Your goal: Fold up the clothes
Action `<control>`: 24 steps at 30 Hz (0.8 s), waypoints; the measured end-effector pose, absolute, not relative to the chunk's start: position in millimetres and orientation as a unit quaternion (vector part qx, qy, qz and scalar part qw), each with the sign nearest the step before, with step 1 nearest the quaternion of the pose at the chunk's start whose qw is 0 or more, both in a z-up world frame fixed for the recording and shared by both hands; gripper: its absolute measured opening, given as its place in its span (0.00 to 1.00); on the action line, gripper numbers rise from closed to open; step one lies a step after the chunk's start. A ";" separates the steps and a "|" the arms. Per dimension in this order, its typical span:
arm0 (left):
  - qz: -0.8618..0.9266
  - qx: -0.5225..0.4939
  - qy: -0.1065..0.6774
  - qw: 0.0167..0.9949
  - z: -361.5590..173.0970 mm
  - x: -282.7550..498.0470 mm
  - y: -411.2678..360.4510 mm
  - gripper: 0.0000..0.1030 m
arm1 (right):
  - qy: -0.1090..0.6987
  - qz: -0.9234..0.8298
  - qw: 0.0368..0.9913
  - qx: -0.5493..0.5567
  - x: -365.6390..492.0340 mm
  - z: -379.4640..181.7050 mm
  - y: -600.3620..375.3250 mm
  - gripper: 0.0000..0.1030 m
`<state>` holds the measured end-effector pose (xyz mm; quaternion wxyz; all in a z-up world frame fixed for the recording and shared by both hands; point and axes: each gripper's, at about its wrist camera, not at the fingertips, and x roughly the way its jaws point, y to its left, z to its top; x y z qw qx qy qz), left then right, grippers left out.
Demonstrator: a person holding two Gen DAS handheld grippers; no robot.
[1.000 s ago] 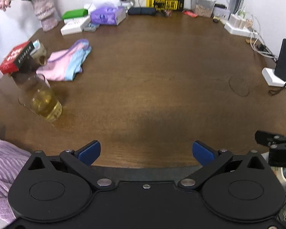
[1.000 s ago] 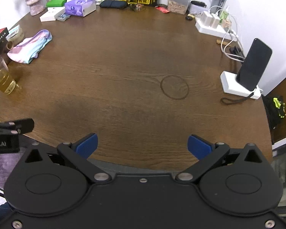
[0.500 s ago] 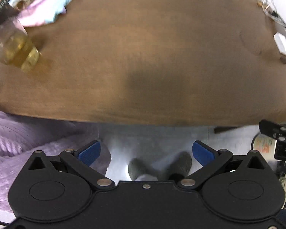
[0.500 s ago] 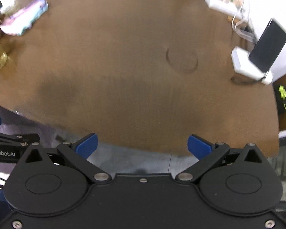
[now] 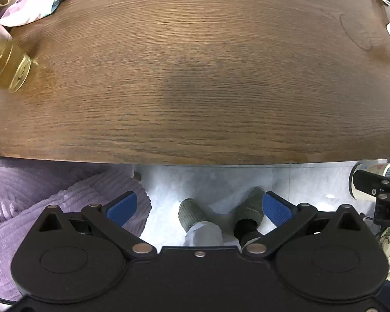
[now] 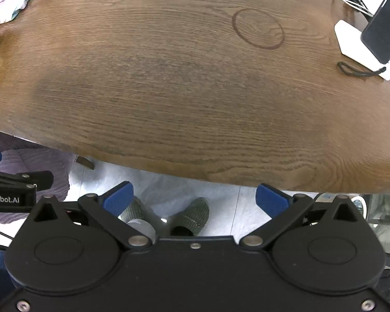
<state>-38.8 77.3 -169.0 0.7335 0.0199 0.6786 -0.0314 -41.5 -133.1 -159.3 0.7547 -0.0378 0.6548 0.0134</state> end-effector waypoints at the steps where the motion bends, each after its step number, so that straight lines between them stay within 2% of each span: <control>1: -0.030 0.020 0.680 0.732 -169.5 -38.1 78.3 1.00 | 0.657 0.014 0.753 -0.038 -40.1 -160.2 -133.0 1.00; 24: -0.029 0.026 0.681 0.731 -169.5 -32.1 72.8 1.00 | 0.659 0.018 0.751 -0.042 -34.4 -167.7 -132.0 1.00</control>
